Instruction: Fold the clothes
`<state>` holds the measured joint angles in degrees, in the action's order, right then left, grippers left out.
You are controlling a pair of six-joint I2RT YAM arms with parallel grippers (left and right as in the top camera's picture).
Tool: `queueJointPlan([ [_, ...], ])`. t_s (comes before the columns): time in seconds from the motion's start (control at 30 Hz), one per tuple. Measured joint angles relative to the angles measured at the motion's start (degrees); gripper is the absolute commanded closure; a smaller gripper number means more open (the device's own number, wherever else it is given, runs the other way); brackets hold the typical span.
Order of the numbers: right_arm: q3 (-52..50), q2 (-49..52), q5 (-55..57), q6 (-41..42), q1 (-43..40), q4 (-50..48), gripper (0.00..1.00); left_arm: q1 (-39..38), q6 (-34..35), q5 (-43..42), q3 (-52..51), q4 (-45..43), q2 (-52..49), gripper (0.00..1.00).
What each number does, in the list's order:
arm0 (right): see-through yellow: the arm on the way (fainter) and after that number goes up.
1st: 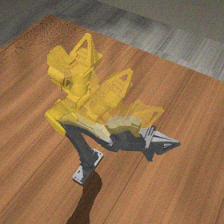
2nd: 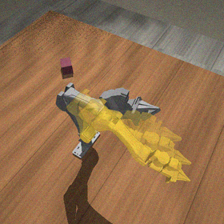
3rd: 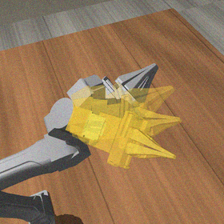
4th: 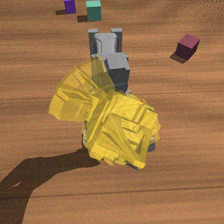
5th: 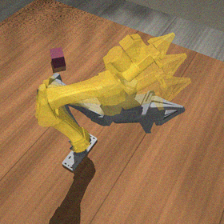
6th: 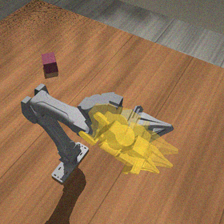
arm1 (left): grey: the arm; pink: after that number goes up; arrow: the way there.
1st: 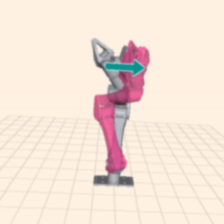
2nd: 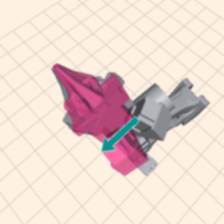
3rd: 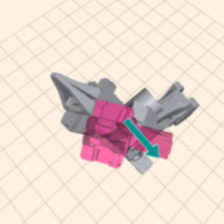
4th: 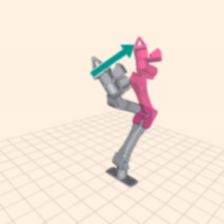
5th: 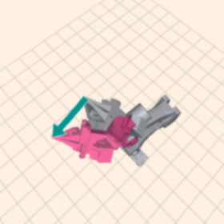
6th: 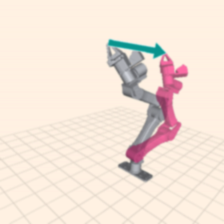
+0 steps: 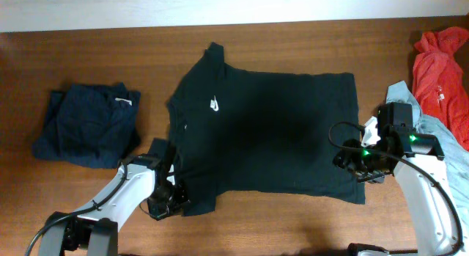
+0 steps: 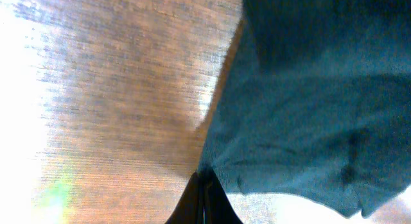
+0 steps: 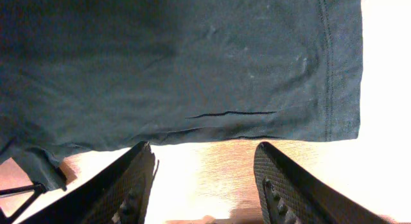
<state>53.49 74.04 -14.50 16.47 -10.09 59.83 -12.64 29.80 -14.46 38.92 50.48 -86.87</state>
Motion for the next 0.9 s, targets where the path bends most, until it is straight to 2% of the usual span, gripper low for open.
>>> queueJointPlan([
  [0.27, 0.0, 0.0, 0.02, 0.0, 0.0, 0.09, 0.46, 0.0, -2.21, 3.3, 11.19, 8.15, 1.92, 0.99],
  [0.47, 0.0, 0.0, 0.02, -0.02, 0.0, 0.24, 0.46, 0.0, -3.69, 6.29, 18.16, 9.57, 4.31, 0.99],
  [0.6, 0.0, 0.0, 0.04, -0.02, 0.0, 0.26, 0.46, 0.0, -4.15, 7.98, 18.58, 7.58, 4.44, 0.99],
  [0.9, 0.0, 0.0, 0.72, -0.02, 0.0, 0.59, 0.46, 0.0, -4.52, 11.13, 18.6, -3.28, 4.44, 0.99],
])
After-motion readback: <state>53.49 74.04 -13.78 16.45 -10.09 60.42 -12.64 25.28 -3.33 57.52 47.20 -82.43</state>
